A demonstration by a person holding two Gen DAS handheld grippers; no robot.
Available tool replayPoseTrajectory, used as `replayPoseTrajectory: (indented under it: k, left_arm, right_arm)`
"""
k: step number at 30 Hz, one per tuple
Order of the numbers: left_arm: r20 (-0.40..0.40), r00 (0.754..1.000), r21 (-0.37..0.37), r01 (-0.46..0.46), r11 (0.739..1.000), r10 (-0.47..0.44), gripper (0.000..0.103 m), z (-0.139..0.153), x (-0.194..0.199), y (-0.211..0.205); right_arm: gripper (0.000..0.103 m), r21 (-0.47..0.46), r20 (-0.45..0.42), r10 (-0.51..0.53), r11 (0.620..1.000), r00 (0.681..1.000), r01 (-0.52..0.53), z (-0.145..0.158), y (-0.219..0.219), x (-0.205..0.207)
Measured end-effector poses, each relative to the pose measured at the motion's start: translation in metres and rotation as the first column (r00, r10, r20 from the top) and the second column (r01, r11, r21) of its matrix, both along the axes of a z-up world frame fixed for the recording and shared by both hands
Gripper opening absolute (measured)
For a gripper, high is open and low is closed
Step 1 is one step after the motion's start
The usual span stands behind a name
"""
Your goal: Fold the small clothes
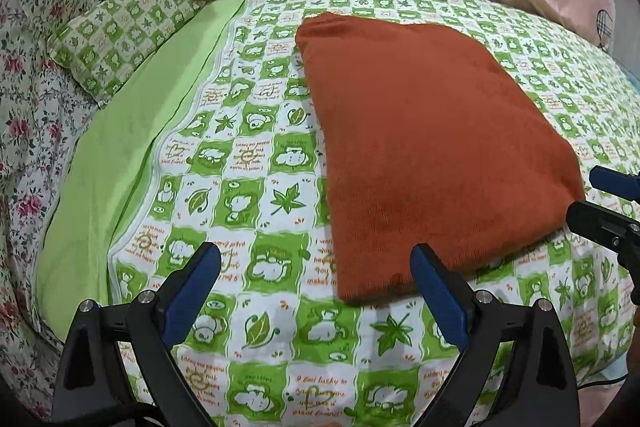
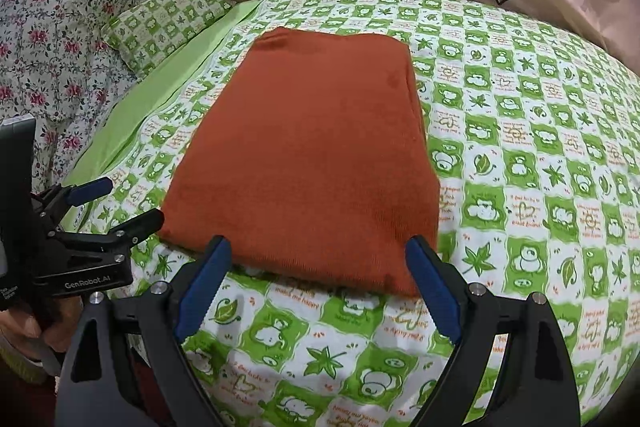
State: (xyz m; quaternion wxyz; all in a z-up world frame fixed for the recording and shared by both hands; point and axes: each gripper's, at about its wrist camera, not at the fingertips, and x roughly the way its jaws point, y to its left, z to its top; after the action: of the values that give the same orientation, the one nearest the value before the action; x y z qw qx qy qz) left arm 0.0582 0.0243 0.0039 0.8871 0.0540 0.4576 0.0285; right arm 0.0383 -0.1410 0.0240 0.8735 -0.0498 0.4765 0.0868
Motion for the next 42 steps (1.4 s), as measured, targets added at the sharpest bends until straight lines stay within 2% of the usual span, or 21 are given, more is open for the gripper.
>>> replayPoseTrajectory:
  k: [8, 24, 42]
  left_arm:
    - [0.016, 1.0, 0.032, -0.005, 0.999, 0.005, 0.096, 0.003, 0.01, -0.004]
    - [0.011, 1.0, 0.01, -0.012, 1.0, 0.012, 0.096, 0.003, 0.032, -0.005]
    - [0.004, 1.0, -0.001, 0.005, 1.0, -0.005, 0.096, 0.004, 0.051, -0.014]
  right_arm:
    - [0.089, 0.014, -0.009, 0.002, 1.0, 1.0, -0.002, 0.001, 0.0, 0.012]
    - [0.089, 0.035, -0.013, 0.021, 0.999, 1.0, -0.02, 0.007, -0.001, 0.036]
    - [0.089, 0.05, -0.033, 0.019, 0.999, 0.999, -0.017, 0.0, -0.003, 0.057]
